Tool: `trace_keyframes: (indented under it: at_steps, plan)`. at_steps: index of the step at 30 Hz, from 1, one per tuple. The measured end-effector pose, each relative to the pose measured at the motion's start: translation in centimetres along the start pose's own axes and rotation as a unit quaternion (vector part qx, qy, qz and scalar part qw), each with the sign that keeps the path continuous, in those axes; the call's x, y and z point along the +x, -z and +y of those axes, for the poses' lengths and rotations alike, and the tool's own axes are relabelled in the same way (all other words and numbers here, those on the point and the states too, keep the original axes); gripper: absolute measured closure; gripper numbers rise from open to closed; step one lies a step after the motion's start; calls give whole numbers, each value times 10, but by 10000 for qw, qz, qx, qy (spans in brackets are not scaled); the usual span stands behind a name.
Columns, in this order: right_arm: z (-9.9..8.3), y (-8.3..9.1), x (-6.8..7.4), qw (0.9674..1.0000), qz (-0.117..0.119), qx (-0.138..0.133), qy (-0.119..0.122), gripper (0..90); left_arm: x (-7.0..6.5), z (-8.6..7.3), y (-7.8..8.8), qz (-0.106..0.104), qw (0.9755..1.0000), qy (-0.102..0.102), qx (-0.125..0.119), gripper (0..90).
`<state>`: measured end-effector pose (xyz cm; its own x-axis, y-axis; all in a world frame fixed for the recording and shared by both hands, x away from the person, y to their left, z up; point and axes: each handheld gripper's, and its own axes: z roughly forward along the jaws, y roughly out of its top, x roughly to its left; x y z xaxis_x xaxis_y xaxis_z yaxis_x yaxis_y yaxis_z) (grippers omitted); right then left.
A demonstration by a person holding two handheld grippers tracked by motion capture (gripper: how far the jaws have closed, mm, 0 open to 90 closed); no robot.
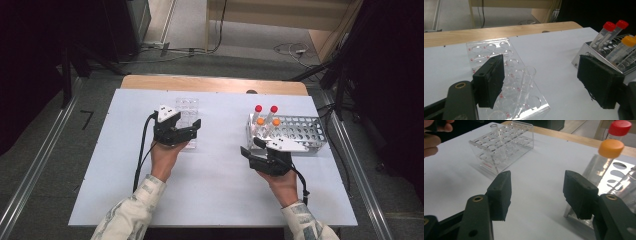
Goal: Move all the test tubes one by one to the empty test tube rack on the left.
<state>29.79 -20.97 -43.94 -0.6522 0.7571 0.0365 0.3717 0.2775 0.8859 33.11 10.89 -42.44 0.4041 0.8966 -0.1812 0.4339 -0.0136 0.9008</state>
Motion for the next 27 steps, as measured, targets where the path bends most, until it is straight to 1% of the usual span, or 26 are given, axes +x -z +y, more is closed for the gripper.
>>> trace_keyframes:
  at_steps: [2,5,7,12,14,17,20,23,25,27]
  plan:
    - [-1,3,-3,10000,-58,-7,-42,379,-1,0,2,-16,10000,-16,15,195]
    - [-4,9,-8,9999,-123,-12,-62,378,-1,-2,7,-61,10000,-25,-5,192]
    - [-7,12,-12,9998,-180,-8,-81,379,0,-3,8,-57,10000,-13,30,180]
    - [-10,19,-22,9993,-325,-37,-169,379,2,-5,11,-83,9999,62,-16,178]
    - [-11,19,-26,9988,-440,-54,-212,380,2,-6,12,-89,9999,78,-36,177]
    - [-12,16,-32,9974,-664,-72,-265,402,2,-6,12,-91,9999,66,-33,167]
    - [-13,8,-38,9958,-858,-25,-317,430,2,-7,12,-92,9999,45,-19,165]
    - [-13,0,-43,9941,-1003,31,-412,484,1,-7,12,-48,10000,2,-22,154]
    - [-13,-3,-46,9933,-1056,9,-467,522,1,-7,12,-94,10000,-8,-19,153]
    - [-13,-6,-47,9929,-1104,-10,-452,548,1,-7,12,-121,9999,-18,-11,153]
